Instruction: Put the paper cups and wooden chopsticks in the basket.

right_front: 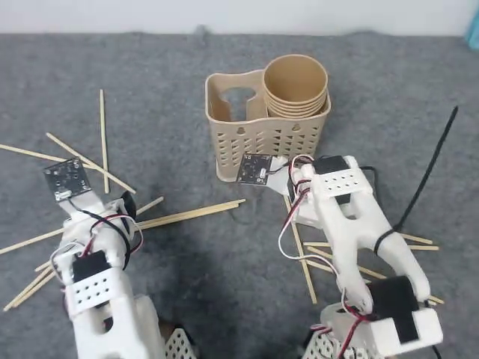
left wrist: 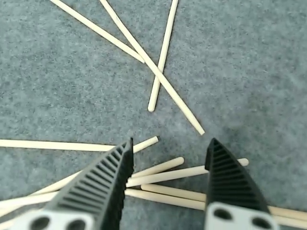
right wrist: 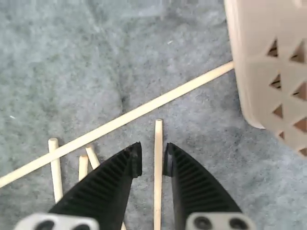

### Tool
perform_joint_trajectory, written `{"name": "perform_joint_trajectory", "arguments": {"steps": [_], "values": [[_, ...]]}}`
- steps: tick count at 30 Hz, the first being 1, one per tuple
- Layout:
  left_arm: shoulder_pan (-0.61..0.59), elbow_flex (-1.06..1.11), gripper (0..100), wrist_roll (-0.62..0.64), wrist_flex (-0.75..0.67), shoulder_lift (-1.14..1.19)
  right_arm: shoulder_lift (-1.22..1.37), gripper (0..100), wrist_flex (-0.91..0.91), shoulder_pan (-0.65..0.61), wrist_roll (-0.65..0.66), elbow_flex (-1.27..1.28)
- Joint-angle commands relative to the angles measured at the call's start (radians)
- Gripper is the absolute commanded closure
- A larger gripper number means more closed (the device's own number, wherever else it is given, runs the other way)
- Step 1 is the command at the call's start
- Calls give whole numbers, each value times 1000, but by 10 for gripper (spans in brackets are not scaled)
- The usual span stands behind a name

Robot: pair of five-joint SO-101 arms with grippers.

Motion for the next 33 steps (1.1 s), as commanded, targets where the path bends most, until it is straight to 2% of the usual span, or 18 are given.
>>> {"name": "perform_joint_trajectory", "arguments": {"steps": [1,4,9,15,17,19,21,27,33], "values": [[0,-2,768,-12,-26,-20,-22,861,-25,15,11,-43],[0,-2,768,-12,-26,-20,53,811,-77,41,11,-49],[0,-2,768,-12,-26,-20,166,812,-174,74,11,-49],[0,-2,768,-12,-26,-20,214,815,-174,76,11,-68],[0,-2,768,-12,-26,-20,214,872,-174,76,11,-71],[0,-2,768,-12,-26,-20,206,989,-173,71,9,-71],[0,-2,768,-12,-26,-20,197,970,-150,71,8,-74],[0,-2,768,-12,-26,-20,39,991,-2,67,6,-92],[0,-2,768,-12,-26,-20,-320,990,174,-10,3,-92]]}}
